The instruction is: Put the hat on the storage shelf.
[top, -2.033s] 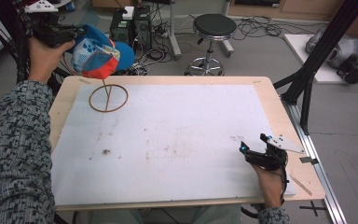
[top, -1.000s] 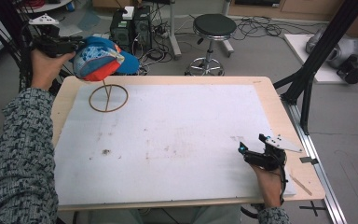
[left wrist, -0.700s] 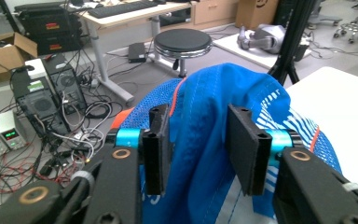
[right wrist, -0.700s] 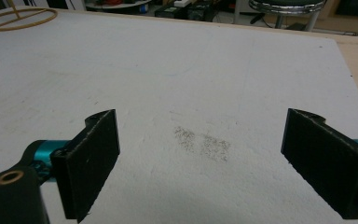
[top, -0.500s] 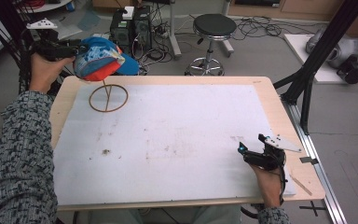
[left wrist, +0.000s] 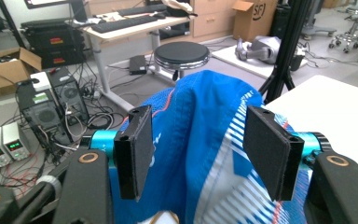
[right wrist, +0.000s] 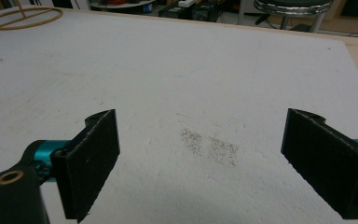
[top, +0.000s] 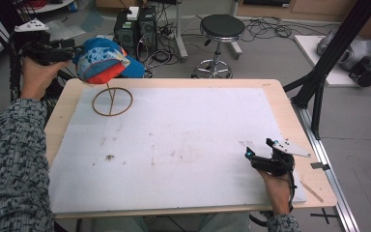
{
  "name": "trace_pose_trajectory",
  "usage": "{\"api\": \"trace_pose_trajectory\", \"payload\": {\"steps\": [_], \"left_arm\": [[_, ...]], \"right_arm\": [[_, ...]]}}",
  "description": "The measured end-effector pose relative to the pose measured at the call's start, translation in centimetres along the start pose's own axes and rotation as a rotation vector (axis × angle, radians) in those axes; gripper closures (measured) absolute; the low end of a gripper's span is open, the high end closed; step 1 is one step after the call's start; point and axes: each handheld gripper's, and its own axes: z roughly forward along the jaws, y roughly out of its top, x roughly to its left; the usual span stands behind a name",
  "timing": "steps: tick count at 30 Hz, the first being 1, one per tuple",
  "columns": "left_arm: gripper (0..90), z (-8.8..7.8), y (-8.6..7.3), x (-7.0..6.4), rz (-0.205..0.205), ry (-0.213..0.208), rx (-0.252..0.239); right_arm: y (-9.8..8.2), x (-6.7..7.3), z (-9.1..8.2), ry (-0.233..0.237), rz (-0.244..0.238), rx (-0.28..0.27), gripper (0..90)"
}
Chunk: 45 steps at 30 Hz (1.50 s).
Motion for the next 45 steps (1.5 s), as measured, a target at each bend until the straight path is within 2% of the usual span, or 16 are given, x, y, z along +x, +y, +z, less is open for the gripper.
{"api": "trace_pose_trajectory", "payload": {"steps": [3, 6, 9, 13, 18, 21, 28, 33, 37, 45], "left_arm": [[41.1, -1.3, -0.1, -0.4, -0.008, 0.008, -0.017], [40.4, -2.9, -0.7, -1.4, -0.009, 0.018, -0.033], [40.0, -4.3, -1.8, -2.7, -0.004, 0.013, -0.041], [39.6, -5.4, -3.6, -4.3, -0.005, 0.021, -0.027], [38.3, -6.2, -5.6, -6.2, -0.006, 0.029, -0.008], [37.5, -6.6, -6.5, -7.4, 0.001, 0.031, -0.013], [37.0, -7.9, -8.3, -10.1, 0.006, 0.046, -0.022], [36.7, -8.8, -9.4, -12.3, 0.003, 0.043, -0.058], [36.5, -9.1, -10.6, -14.2, 0.023, 0.046, -0.053], [35.4, -10.4, -13.2, -16.5, 0.005, 0.070, -0.076]], "right_arm": [[0.0, 0.1, 0.1, -0.001, -0.010, 0.007, 10.4], [0.0, 0.1, 0.1, 0.007, -0.009, 0.003, 10.4], [0.1, 0.1, 0.2, 0.015, -0.010, -0.006, 10.4], [0.2, 0.1, 0.4, 0.015, -0.007, -0.012, 10.4], [0.5, -0.1, 0.5, 0.010, -0.005, -0.026, 10.4], [0.6, 0.0, 0.7, 0.012, 0.005, -0.029, 10.4], [0.7, 0.0, 1.0, 0.012, -0.004, -0.034, 10.4], [0.8, -0.1, 1.0, 0.012, 0.004, -0.037, 10.4], [0.8, -0.1, 1.0, 0.012, -0.005, -0.039, 10.4], [0.8, 0.0, 0.9, 0.006, 0.007, -0.031, 10.4]]}}
